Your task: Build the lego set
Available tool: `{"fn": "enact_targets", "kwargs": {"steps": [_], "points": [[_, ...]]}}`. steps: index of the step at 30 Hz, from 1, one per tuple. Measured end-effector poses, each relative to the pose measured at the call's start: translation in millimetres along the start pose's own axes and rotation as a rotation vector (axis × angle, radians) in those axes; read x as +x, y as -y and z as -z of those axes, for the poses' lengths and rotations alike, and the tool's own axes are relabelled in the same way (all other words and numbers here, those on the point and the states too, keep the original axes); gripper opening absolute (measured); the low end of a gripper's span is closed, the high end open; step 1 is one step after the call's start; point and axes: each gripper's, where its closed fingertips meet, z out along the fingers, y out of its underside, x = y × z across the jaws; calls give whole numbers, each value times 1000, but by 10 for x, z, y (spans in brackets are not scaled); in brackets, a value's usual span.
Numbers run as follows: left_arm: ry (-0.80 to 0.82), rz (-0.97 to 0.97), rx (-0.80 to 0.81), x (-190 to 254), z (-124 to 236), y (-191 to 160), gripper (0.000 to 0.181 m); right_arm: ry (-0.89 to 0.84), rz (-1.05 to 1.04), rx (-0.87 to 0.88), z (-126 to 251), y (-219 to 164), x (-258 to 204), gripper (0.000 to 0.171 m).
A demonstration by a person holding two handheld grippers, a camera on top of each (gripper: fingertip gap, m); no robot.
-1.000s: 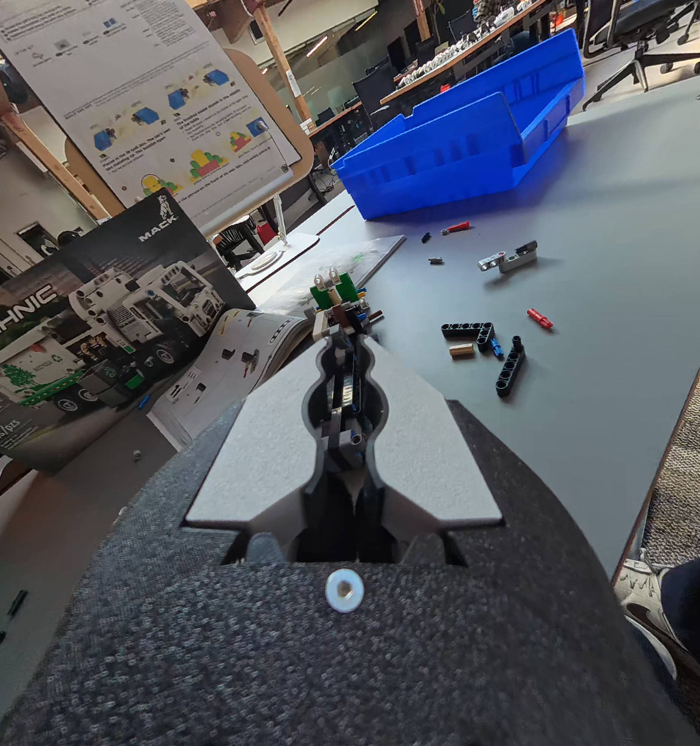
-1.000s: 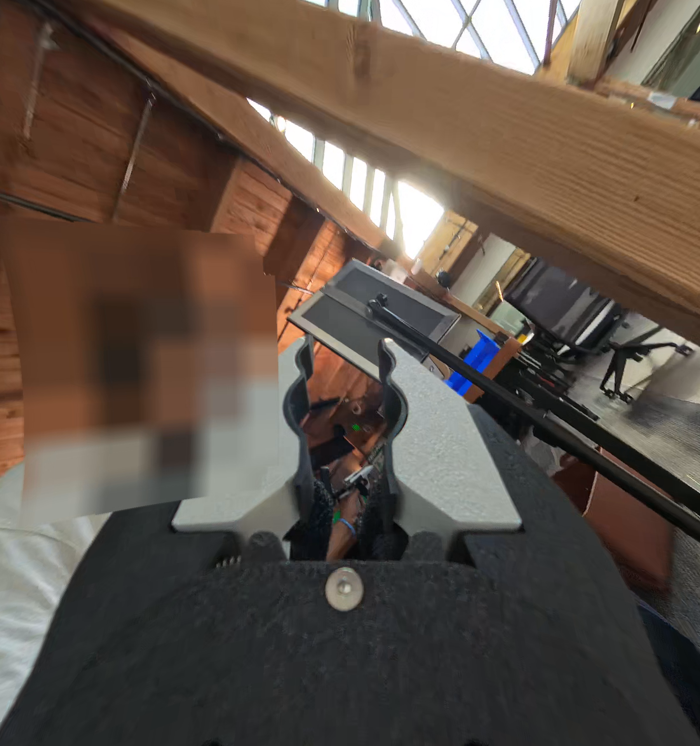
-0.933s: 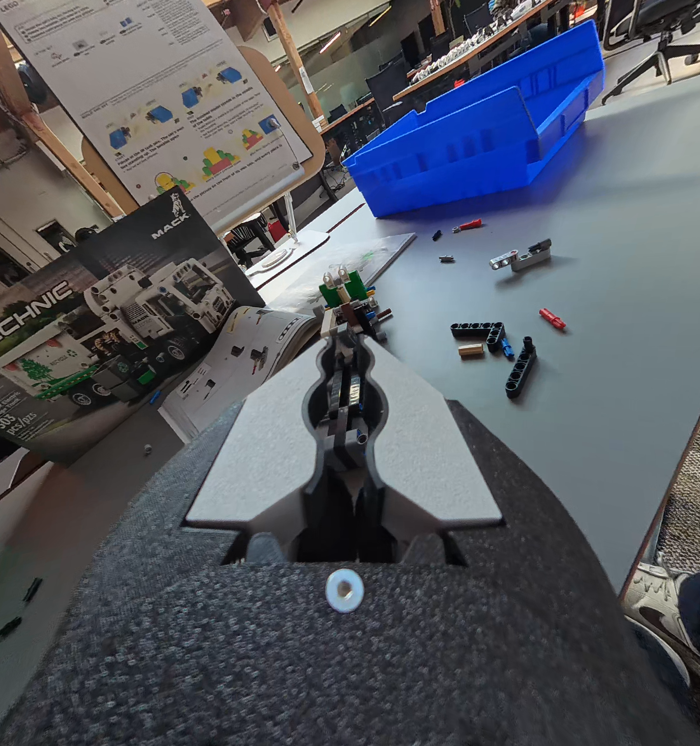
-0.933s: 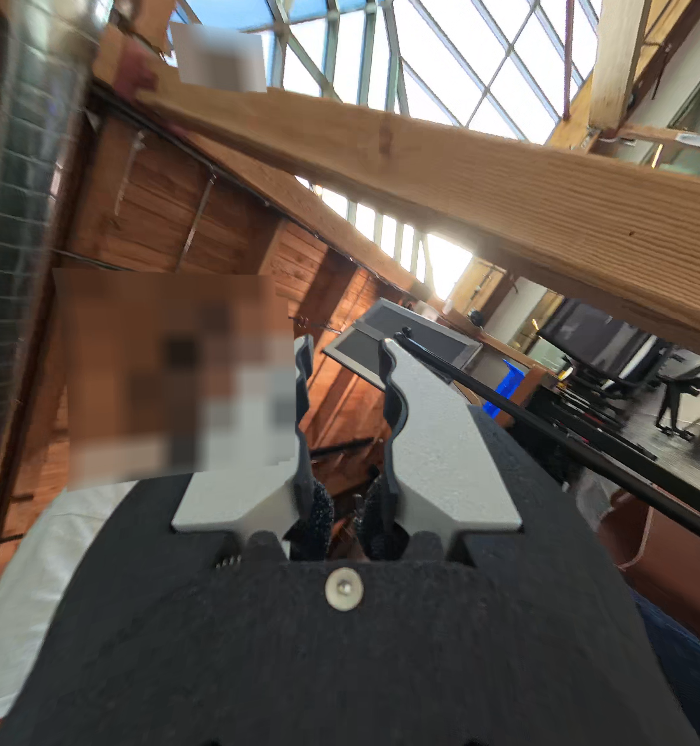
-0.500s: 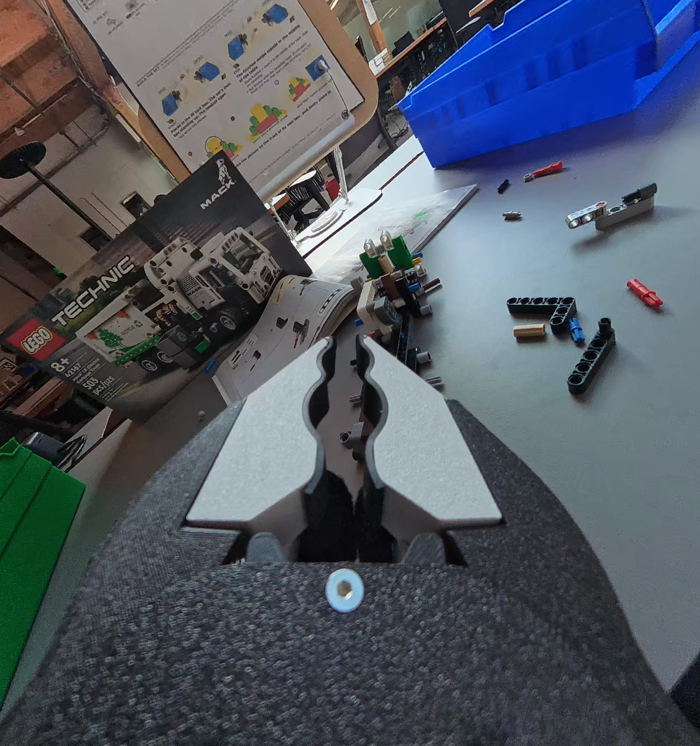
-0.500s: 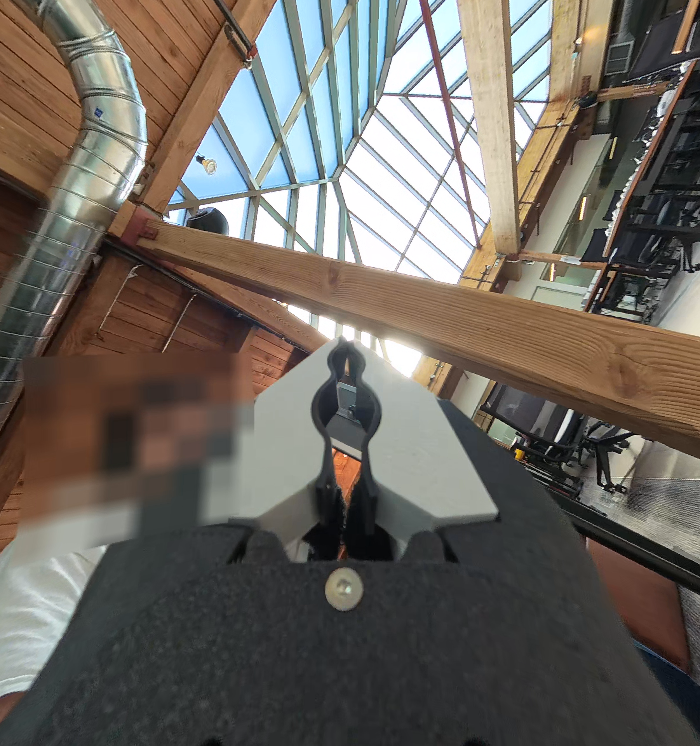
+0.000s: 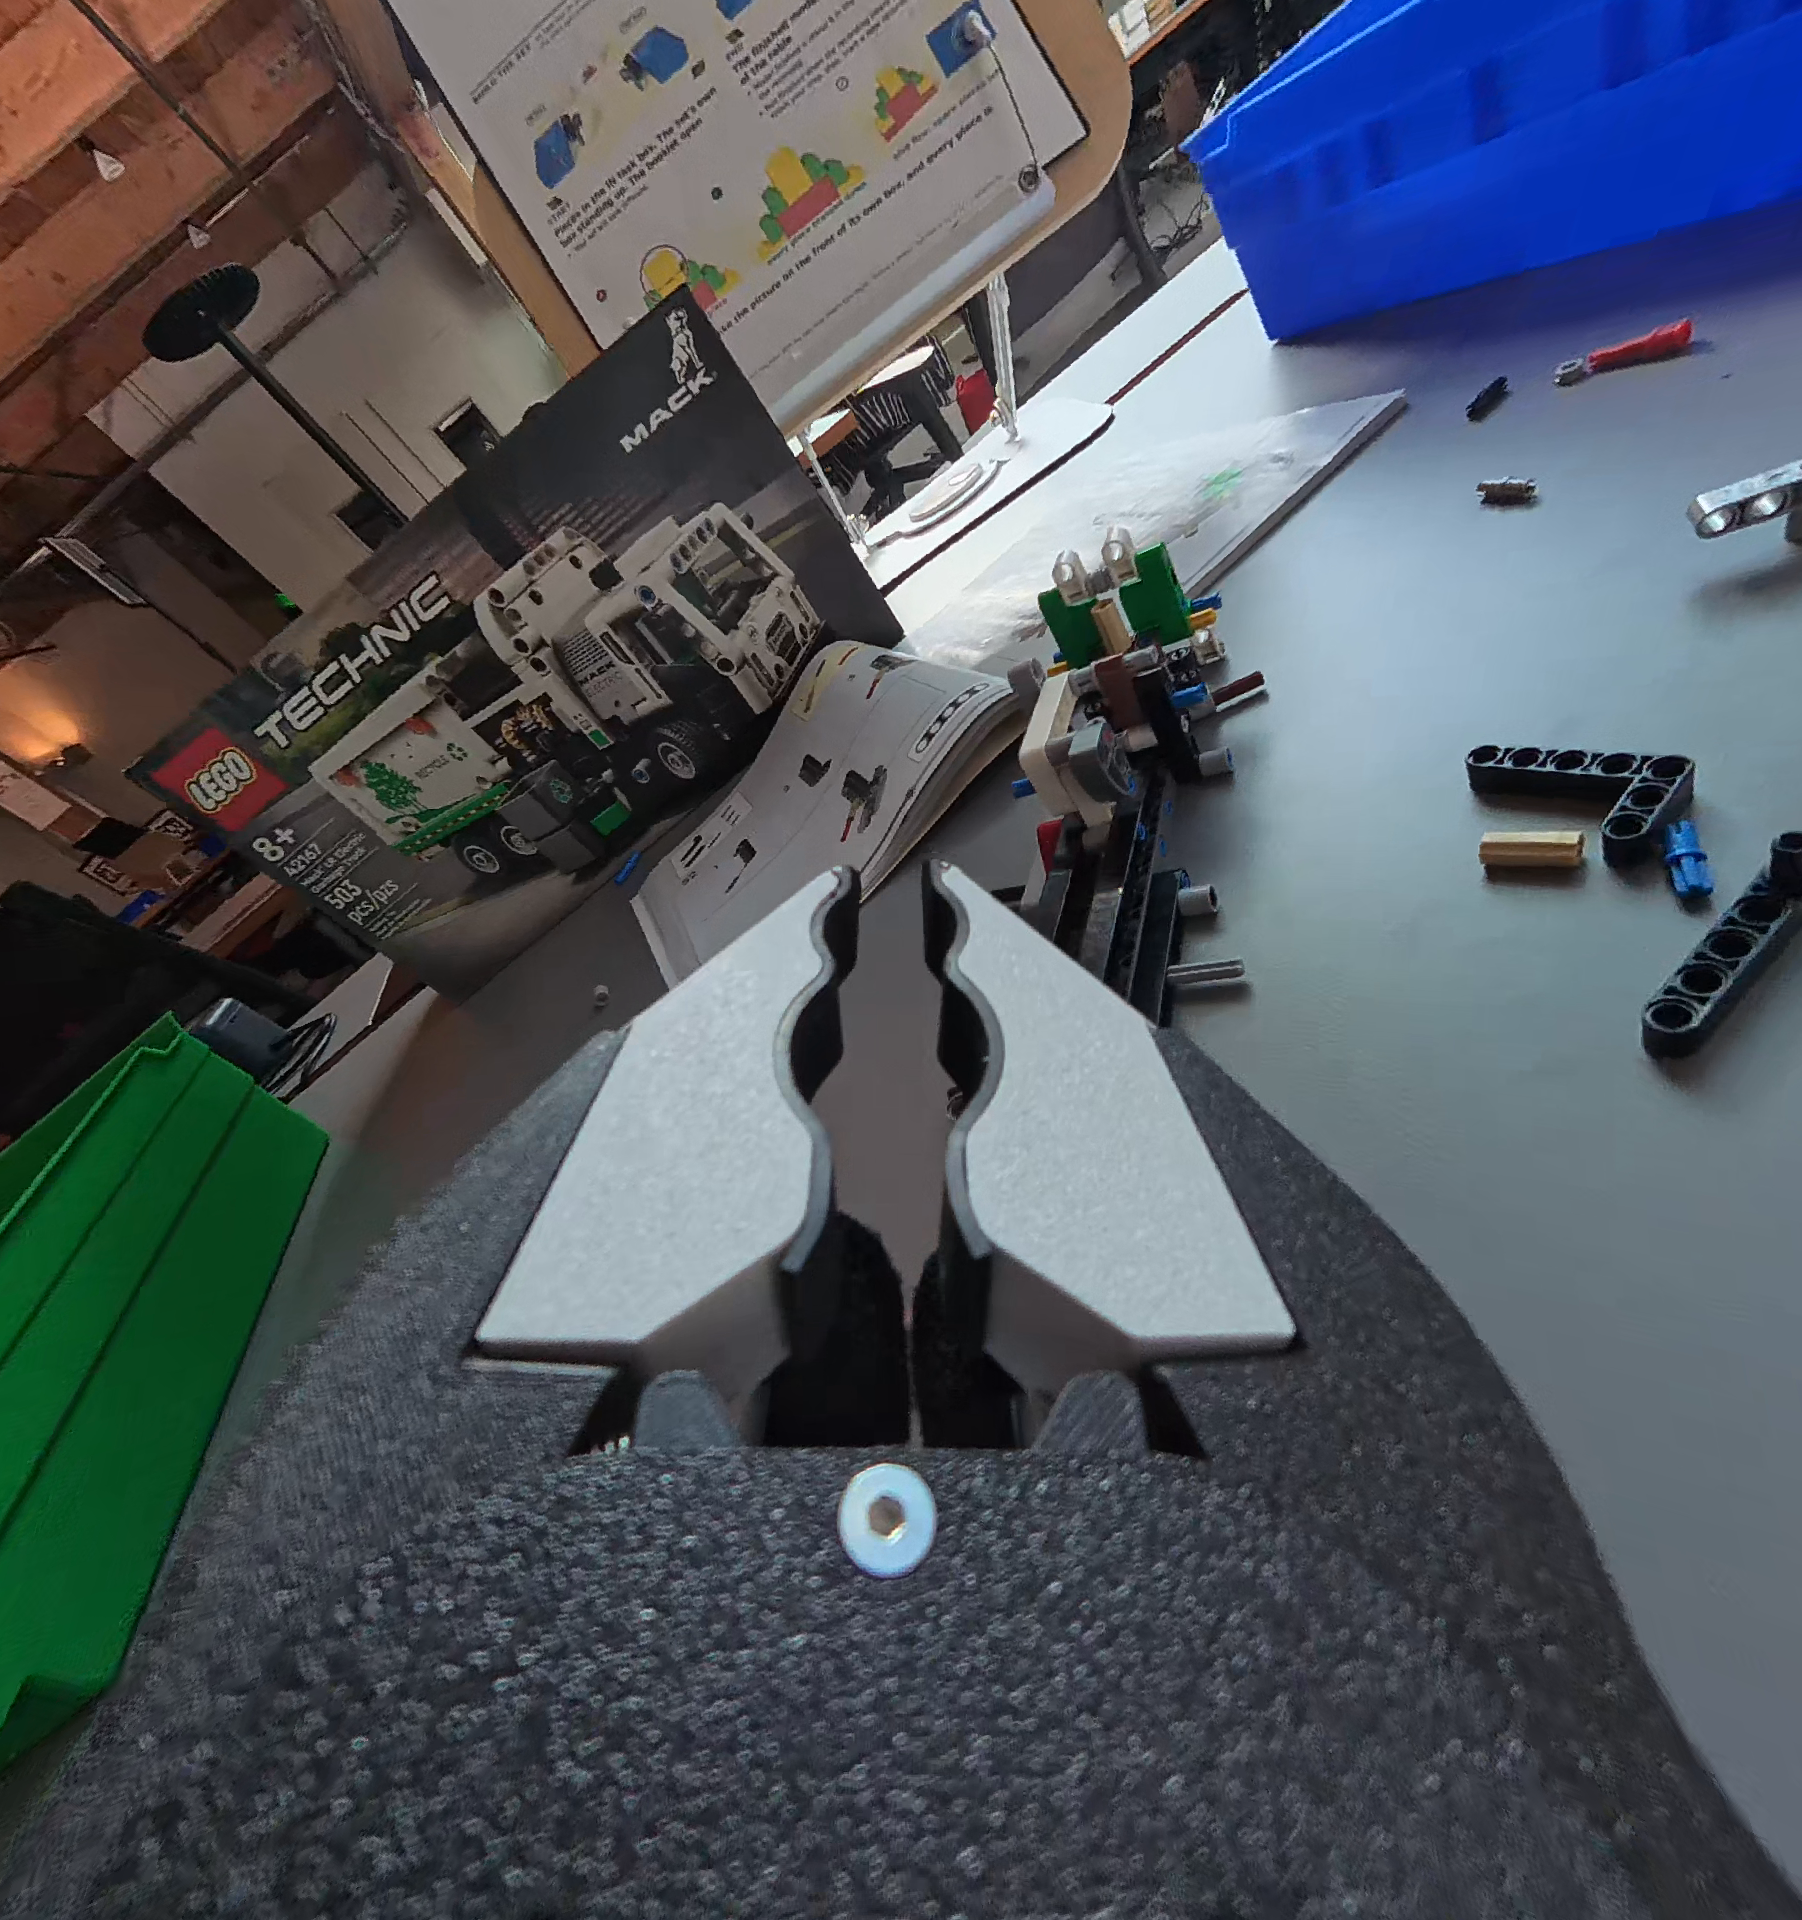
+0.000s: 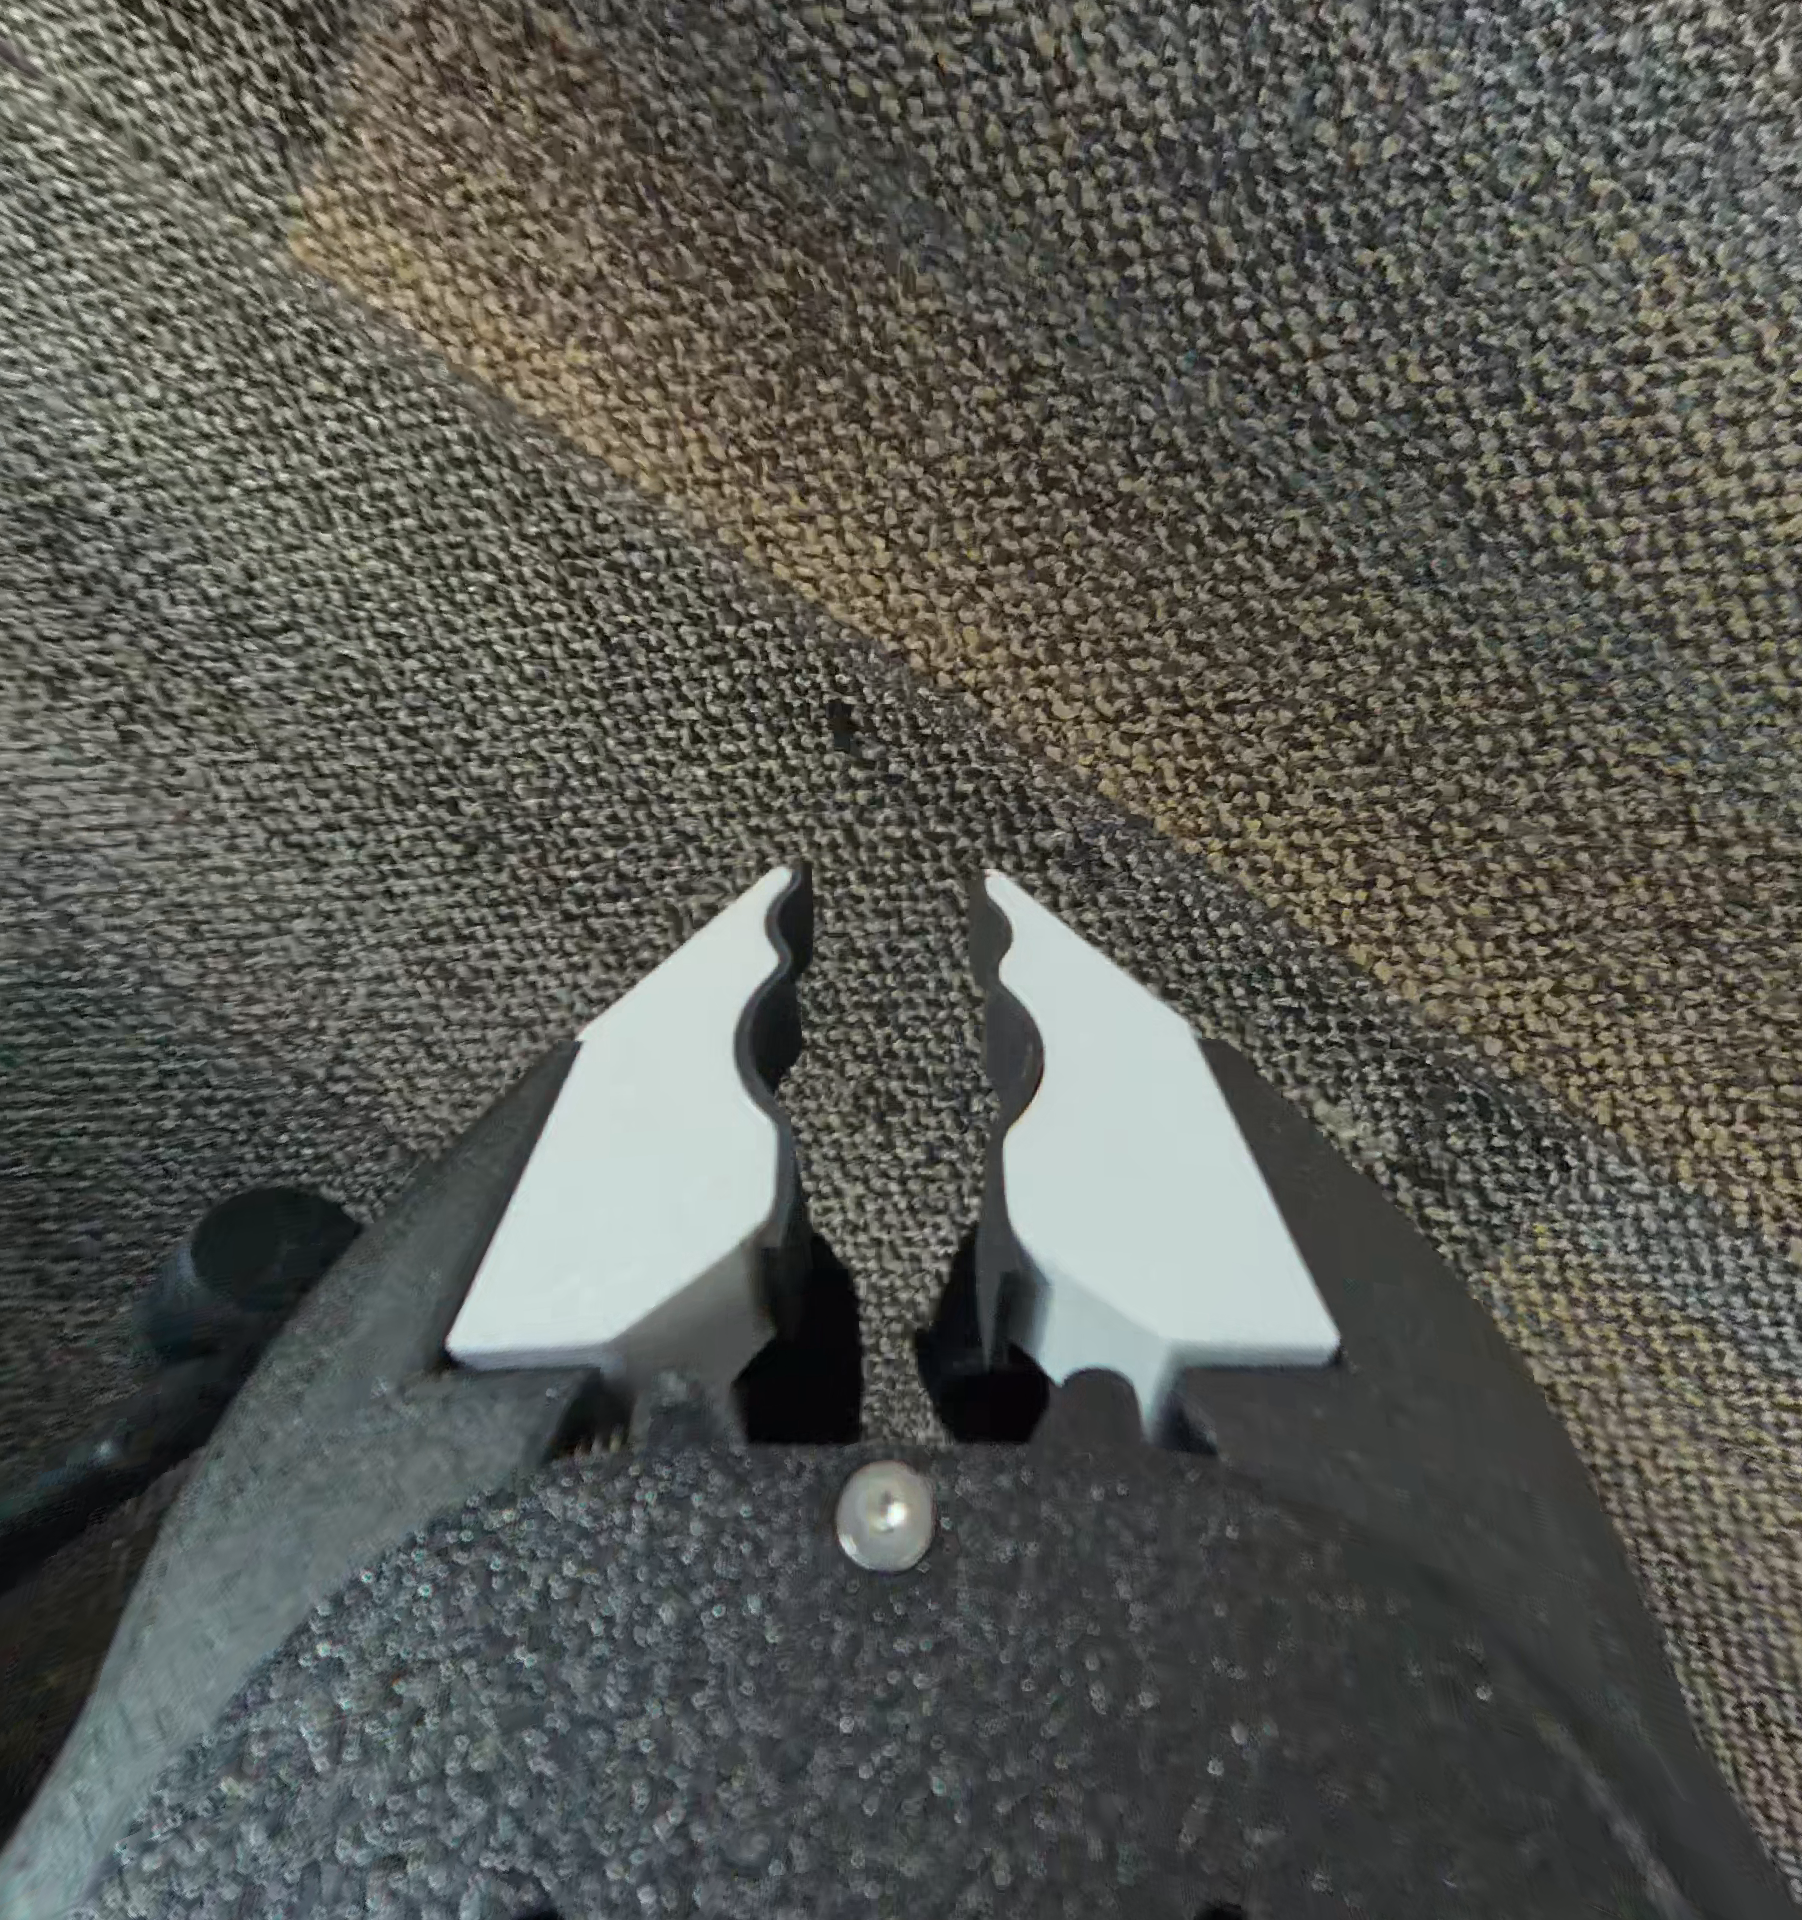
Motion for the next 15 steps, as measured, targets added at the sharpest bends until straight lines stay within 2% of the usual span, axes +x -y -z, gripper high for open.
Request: {"fn": "enact_targets", "kwargs": {"steps": [3, 7, 10, 12, 15], "points": [[-6, -58, -47, 66, -51, -59, 10, 54, -24, -14, -361, -52, -150, 28], [11, -149, -69, 132, -77, -92, 8, 12, -24, -53, -751, -90, -244, 25], [17, -148, -76, 119, -85, -103, 8, 5, -24, -70, -992, -69, -314, 22], [21, -140, -74, 105, -84, -100, 8, -63, 15, -113, -1117, -100, -242, 20], [19, -139, -83, 104, -93, -114, 8, -65, 55, -128, -1195, -87, -243, 13]]}}
